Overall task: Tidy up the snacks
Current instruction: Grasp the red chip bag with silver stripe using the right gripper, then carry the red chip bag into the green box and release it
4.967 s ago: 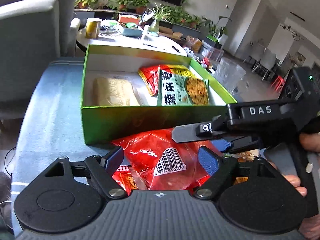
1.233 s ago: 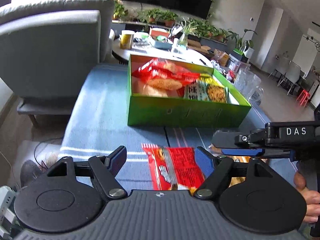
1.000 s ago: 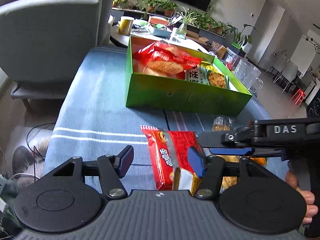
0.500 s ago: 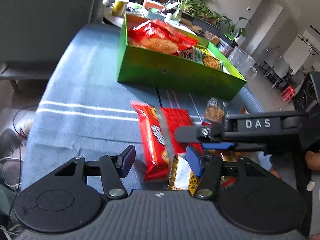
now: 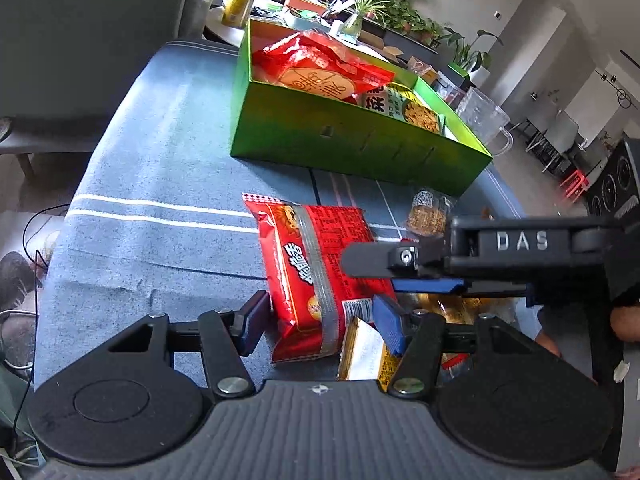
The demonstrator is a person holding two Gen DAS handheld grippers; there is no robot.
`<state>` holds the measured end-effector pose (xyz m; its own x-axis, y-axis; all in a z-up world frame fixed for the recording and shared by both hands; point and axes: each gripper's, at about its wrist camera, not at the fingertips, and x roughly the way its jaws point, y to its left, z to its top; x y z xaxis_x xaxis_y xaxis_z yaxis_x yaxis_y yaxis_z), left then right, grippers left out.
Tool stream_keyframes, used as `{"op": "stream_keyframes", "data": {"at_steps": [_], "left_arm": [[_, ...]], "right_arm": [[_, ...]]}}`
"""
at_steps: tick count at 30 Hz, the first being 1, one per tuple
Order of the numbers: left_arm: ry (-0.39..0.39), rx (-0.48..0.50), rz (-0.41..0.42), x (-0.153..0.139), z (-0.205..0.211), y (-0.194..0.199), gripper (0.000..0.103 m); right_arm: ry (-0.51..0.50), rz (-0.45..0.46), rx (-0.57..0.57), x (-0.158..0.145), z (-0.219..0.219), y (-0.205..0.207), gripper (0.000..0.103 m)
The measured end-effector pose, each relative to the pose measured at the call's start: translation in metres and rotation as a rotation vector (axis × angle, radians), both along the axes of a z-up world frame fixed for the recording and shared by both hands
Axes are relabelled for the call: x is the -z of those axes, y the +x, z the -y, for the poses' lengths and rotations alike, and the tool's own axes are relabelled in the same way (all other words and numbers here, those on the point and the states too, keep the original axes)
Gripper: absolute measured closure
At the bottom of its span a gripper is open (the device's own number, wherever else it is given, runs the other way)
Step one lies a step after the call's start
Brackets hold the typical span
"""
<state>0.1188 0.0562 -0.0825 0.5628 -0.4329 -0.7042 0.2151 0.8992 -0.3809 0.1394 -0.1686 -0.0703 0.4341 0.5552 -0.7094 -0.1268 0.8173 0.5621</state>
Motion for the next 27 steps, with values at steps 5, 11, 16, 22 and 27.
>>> {"op": "stream_keyframes", "data": {"at_steps": [5, 11, 16, 22, 27], "left_arm": [[0.018, 0.011, 0.013, 0.0, 0.008, 0.002, 0.054], [0.061, 0.012, 0.092, -0.021, 0.015, -0.012, 0.055], [0.065, 0.017, 0.211, -0.053, 0.018, -0.025, 0.055], [0.075, 0.035, 0.25, -0.066, 0.028, -0.029, 0.055], [0.093, 0.054, 0.28, -0.076, 0.037, -0.024, 0.055]], "right_arm": [[-0.033, 0.02, -0.031, -0.001, -0.009, 0.0, 0.05], [-0.053, 0.07, -0.059, -0.005, -0.016, -0.004, 0.052], [-0.04, 0.215, -0.069, -0.036, -0.013, -0.024, 0.052], [0.004, 0.269, -0.037, -0.05, 0.003, -0.029, 0.052], [0.01, 0.302, -0.016, -0.059, 0.007, -0.031, 0.052]]}}
